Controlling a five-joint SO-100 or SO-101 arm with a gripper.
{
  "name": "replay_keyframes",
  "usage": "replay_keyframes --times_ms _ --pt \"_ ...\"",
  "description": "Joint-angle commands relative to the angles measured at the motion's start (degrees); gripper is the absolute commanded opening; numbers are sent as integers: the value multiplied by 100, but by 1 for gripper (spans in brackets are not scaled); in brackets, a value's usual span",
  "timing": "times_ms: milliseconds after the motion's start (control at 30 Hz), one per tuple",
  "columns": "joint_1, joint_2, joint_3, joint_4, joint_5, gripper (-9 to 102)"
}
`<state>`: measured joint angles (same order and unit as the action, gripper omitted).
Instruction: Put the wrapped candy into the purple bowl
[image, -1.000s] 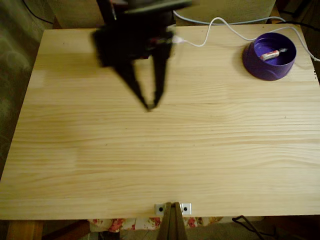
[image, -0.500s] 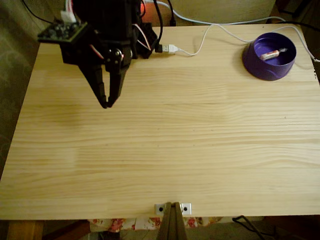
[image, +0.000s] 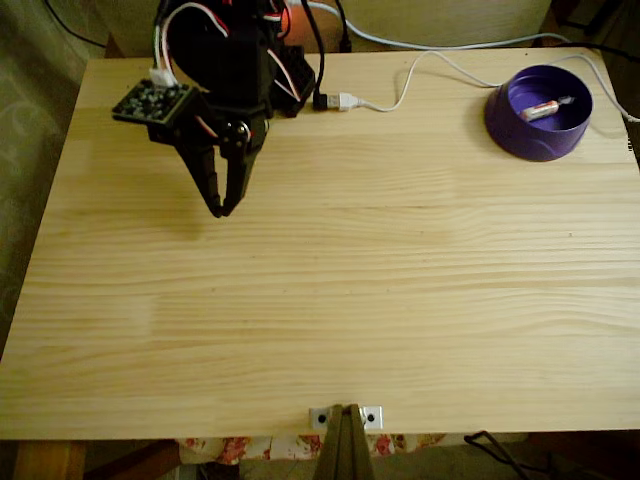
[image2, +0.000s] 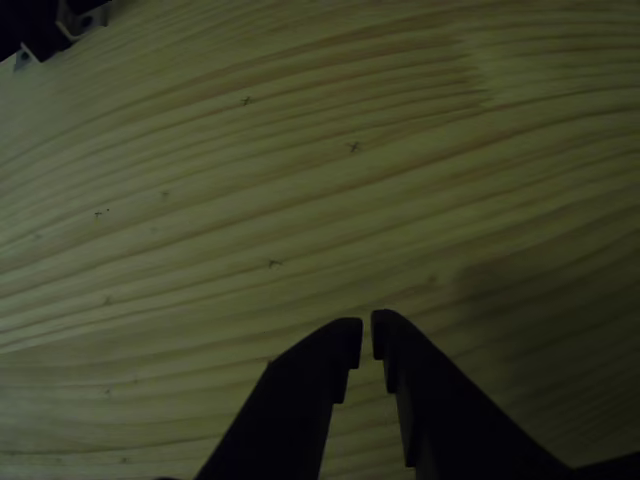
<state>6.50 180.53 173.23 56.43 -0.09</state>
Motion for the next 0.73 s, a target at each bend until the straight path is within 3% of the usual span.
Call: replay_keyframes --times_ms 0,700 --pt "53 35 -105 -141 9 0" --pt "88 35 -105 -141 62 0"
